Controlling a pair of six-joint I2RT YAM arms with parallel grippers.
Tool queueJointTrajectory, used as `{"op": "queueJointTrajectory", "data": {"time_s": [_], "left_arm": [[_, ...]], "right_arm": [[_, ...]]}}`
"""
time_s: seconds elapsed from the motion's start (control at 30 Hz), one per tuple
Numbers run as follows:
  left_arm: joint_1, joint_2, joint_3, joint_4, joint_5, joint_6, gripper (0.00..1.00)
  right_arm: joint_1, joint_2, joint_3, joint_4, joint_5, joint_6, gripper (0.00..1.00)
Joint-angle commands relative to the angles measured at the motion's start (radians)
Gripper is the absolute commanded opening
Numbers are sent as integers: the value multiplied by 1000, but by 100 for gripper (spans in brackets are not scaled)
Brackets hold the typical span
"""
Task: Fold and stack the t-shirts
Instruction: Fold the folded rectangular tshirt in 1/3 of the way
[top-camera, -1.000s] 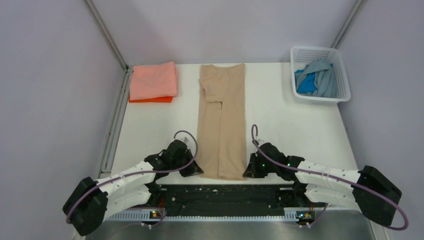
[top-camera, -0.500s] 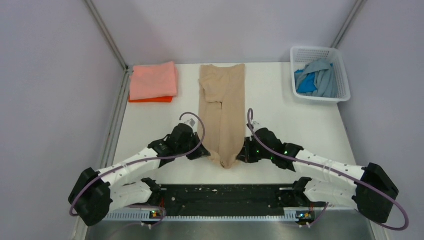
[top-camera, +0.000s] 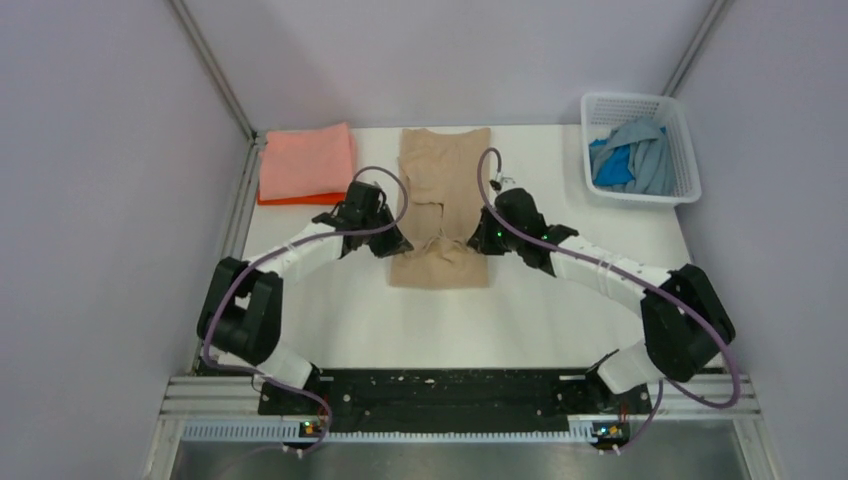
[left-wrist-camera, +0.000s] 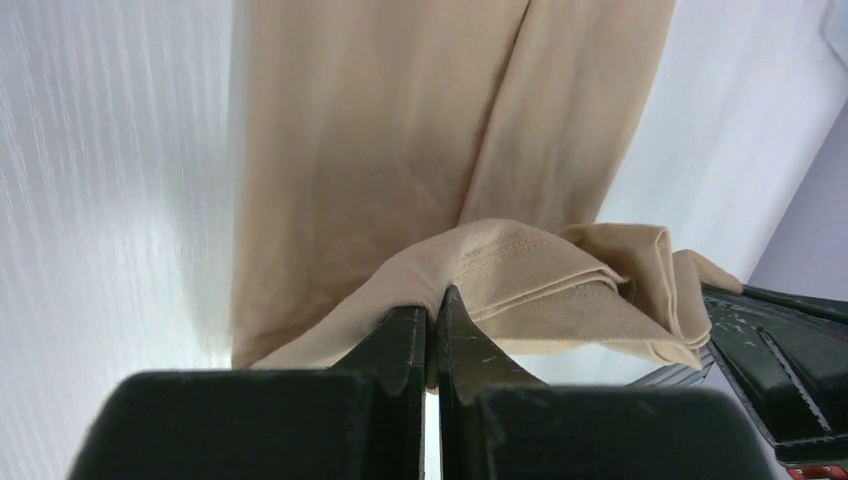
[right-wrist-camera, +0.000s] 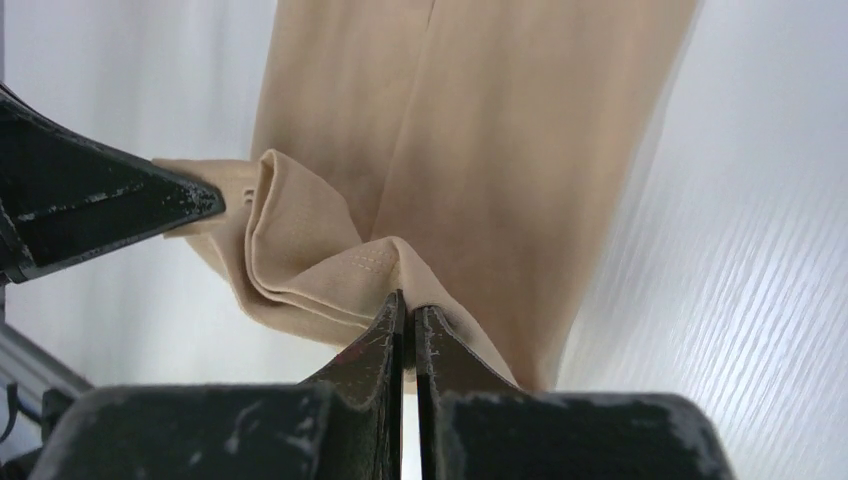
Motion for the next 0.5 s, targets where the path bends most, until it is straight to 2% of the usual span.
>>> {"op": "queueJointTrajectory", "data": {"time_s": [0.0,0.27,0.47], "left_arm": [[39,103,147,-9,41,66,0],[80,250,341,-75,41,123,0],[97,341,428,-87,22,156,0]], "right_arm": [[-54,92,126,62,-1,-75,0],[-139,235,237,81,-37,-128,0],[-194,330,284,124,-69,-139,0]]}}
